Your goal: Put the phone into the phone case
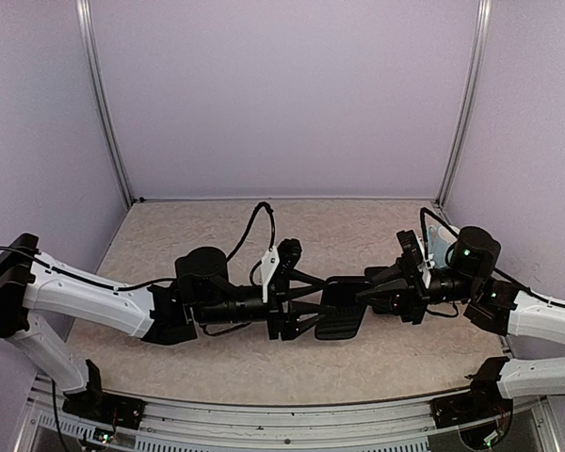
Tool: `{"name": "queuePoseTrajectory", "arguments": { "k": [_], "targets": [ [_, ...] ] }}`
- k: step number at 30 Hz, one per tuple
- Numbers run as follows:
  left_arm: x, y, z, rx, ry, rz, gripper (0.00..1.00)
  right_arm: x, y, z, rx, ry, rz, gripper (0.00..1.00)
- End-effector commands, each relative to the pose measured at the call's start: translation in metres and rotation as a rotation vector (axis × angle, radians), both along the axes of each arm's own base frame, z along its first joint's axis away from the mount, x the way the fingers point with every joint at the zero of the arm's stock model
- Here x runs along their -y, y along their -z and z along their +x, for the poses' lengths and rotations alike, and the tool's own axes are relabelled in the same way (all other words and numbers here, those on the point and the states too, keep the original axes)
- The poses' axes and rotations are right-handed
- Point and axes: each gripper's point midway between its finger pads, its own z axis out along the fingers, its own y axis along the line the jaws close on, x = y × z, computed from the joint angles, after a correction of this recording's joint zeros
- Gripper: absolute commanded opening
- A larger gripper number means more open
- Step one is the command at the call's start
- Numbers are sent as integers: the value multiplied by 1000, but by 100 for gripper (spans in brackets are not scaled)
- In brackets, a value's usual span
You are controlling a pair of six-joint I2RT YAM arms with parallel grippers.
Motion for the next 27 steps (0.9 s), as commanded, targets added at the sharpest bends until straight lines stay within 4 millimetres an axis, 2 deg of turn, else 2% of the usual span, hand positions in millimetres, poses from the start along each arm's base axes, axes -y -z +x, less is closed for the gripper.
{"name": "queuePoseTrajectory", "arguments": {
  "k": [1,7,9,11,14,18,23,26,27],
  "targets": [
    [-9,-50,12,60,-61,-108,64,1,-26,-2,84,-13,56,0],
    [2,-57,4,42,2,-130,58,1,-26,-1,86,-9,57,0],
    [4,-58,2,32,21,-139,52,1,-26,-1,86,-11,55,0],
    [6,-58,1,28,26,-140,38,1,-25,-1,84,-11,54,0],
    [8,-55,0,18,34,-128,1,1,-26,-1,87,-8,56,0],
    [9,-46,1,1,21,-97,0,2,-27,-2,94,-7,58,0],
    [5,-51,9,18,-53,-108,0,1,-27,-1,91,-9,57,0],
    [8,-50,2,17,-10,-101,0,1,-27,0,92,-7,58,0],
    [10,-48,-1,16,13,-92,6,1,-29,0,95,-5,59,0]
  ]
}}
